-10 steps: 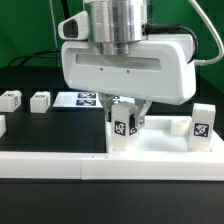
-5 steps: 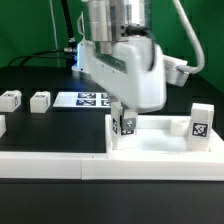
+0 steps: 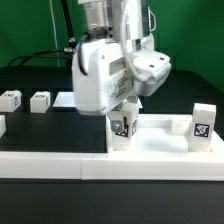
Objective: Assemble square table
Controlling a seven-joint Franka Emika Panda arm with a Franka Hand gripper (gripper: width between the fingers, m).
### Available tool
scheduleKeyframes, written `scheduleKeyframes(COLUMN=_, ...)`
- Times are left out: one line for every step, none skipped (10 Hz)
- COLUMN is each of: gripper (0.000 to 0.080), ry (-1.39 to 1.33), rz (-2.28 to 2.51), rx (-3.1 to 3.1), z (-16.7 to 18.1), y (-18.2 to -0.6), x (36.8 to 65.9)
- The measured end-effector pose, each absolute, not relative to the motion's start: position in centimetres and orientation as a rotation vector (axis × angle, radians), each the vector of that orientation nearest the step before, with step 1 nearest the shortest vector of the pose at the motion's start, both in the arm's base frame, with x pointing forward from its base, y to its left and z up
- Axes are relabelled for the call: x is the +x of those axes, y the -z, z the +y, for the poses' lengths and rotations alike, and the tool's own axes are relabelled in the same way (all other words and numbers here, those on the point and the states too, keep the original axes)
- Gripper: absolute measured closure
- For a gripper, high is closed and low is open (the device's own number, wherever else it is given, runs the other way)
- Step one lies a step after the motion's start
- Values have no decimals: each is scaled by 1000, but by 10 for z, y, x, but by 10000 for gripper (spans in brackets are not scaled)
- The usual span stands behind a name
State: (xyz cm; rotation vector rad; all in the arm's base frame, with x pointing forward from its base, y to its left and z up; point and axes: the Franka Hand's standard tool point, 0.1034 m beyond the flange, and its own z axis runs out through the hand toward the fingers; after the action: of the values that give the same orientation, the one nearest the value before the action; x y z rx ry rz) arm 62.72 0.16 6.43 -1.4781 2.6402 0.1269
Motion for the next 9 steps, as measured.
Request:
scheduleKeyframes(gripper=509, ry=-128, rz=2644, rx=-1473, z=2, y=-64, x=627)
scheduleKeyframes(gripper=402, ry=-126, rz=2629, rx=-1499, z=2, y=-64, x=627)
scheduleKeyframes(gripper=266, ry=-115, rz=2581, rx=-1576, z=2, y=-63, x=627)
scheduleKeyframes(gripper=266, ry=-48, rz=2421, rx=-1785, z=3, y=-60, x=626)
scheduleKeyframes(gripper=174, ry=-19, rz=2265, rx=-1973, z=4, y=-58, x=624)
scheduleKeyframes(gripper=157, ry=-7, rz=2130, rx=-2114, z=5, y=-60, x=625)
scheduleKeyframes(gripper=157, ry=1, rz=2053, rx=-2187, z=8, y=-61, x=625)
scheduleKeyframes(gripper=151, ry=9, rz=1967, rx=-2268, z=7, y=-60, x=625)
scheduleKeyframes(gripper=150, ry=18, rz=1877, rx=-2343, z=6, y=-60, x=625)
